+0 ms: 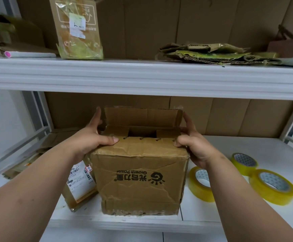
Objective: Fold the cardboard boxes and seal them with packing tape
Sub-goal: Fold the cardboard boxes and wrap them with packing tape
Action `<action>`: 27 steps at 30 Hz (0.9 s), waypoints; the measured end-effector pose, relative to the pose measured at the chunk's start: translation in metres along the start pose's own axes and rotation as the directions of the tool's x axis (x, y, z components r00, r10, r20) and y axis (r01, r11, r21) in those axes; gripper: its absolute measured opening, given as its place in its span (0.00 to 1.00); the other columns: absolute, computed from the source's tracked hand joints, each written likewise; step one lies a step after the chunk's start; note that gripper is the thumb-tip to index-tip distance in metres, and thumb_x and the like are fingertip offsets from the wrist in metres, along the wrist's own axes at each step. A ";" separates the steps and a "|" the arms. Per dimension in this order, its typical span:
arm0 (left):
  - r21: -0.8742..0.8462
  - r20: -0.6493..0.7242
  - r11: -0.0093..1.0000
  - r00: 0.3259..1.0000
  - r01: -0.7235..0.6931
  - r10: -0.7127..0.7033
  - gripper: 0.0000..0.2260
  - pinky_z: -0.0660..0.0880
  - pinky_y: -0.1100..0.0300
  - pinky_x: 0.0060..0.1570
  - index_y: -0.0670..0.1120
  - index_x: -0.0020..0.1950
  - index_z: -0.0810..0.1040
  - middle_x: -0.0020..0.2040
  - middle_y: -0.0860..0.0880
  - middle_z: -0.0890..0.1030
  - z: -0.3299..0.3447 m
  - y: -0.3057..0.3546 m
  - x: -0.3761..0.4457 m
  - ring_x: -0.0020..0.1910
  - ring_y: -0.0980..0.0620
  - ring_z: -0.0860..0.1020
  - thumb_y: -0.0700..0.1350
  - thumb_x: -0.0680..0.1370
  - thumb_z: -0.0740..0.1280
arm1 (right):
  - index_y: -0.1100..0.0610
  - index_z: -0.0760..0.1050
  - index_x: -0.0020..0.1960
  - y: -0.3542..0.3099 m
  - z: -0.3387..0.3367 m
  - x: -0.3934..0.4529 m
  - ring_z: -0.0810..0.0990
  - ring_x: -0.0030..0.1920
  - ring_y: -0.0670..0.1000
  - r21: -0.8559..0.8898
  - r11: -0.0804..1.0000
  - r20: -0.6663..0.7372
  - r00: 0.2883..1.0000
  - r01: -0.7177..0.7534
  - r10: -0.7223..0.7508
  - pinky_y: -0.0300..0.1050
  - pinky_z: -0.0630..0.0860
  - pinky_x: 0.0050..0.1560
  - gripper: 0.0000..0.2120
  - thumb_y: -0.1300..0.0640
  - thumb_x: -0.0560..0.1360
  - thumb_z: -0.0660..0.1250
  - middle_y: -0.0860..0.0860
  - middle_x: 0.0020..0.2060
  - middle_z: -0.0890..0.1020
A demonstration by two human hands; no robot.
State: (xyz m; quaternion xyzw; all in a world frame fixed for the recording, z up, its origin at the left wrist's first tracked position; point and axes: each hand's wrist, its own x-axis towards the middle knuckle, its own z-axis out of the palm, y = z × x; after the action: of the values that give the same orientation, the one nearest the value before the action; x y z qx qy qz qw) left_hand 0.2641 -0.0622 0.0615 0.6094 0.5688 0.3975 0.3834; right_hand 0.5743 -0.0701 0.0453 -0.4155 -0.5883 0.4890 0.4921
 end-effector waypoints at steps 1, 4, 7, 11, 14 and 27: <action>-0.016 0.018 1.000 1.000 -0.019 0.020 0.58 0.73 0.53 0.60 0.67 0.78 0.45 0.78 0.54 0.60 0.001 -0.001 0.002 0.72 0.47 0.66 0.52 0.59 0.79 | 0.40 0.57 0.77 -0.001 -0.001 0.000 0.80 0.40 0.49 -0.004 1.000 0.008 1.000 -0.001 0.001 0.39 0.74 0.33 0.49 0.64 0.59 0.66 0.54 0.63 0.75; -0.091 0.030 0.993 0.997 -0.071 0.074 0.48 0.76 0.51 0.59 0.65 0.74 0.62 0.71 0.55 0.70 0.001 -0.009 0.004 0.66 0.47 0.72 0.51 0.60 0.83 | 0.46 0.68 0.69 0.000 -0.002 -0.003 0.81 0.44 0.51 -0.004 1.000 -0.010 1.000 -0.001 0.001 0.40 0.75 0.36 0.38 0.62 0.60 0.68 0.54 0.59 0.77; -0.035 -0.022 0.993 0.994 -0.109 0.108 0.25 0.79 0.55 0.49 0.65 0.53 0.79 0.61 0.54 0.78 0.001 -0.014 0.002 0.54 0.50 0.80 0.59 0.58 0.80 | 0.47 0.77 0.58 0.009 -0.002 -0.010 0.80 0.45 0.49 -0.054 0.998 -0.058 0.998 -0.017 0.014 0.39 0.74 0.41 0.24 0.53 0.62 0.70 0.54 0.54 0.80; 0.280 -0.069 0.945 0.978 -0.168 0.195 0.23 0.69 0.63 0.49 0.61 0.56 0.78 0.66 0.60 0.73 0.002 -0.010 0.000 0.58 0.57 0.74 0.64 0.64 0.74 | 0.40 0.81 0.54 0.017 0.001 -0.015 0.82 0.56 0.51 -0.069 0.997 -0.145 0.989 -0.039 0.029 0.47 0.78 0.56 0.21 0.39 0.61 0.72 0.49 0.55 0.83; 0.329 0.044 0.923 0.979 -0.200 0.197 0.22 0.68 0.57 0.61 0.62 0.65 0.73 0.74 0.59 0.66 0.002 -0.007 0.000 0.68 0.53 0.70 0.61 0.72 0.71 | 0.36 0.80 0.55 0.015 0.002 -0.018 0.82 0.56 0.48 -0.152 0.987 -0.133 0.991 -0.043 0.023 0.47 0.78 0.57 0.24 0.34 0.60 0.73 0.45 0.55 0.83; 0.250 0.115 0.968 0.993 0.004 -0.034 0.44 0.59 0.50 0.73 0.62 0.75 0.66 0.80 0.61 0.45 0.024 0.014 -0.021 0.79 0.49 0.53 0.73 0.60 0.68 | 0.34 0.73 0.67 -0.015 -0.015 -0.016 0.70 0.69 0.46 -0.450 0.884 -0.054 0.992 -0.126 0.114 0.49 0.64 0.73 0.31 0.38 0.63 0.68 0.41 0.70 0.72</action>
State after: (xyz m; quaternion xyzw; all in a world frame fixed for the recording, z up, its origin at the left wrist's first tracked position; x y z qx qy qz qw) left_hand 0.2907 -0.0839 0.0637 0.6696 0.5964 0.2823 0.3408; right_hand 0.5917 -0.0854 0.0579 -0.5605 -0.6525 0.3627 0.3586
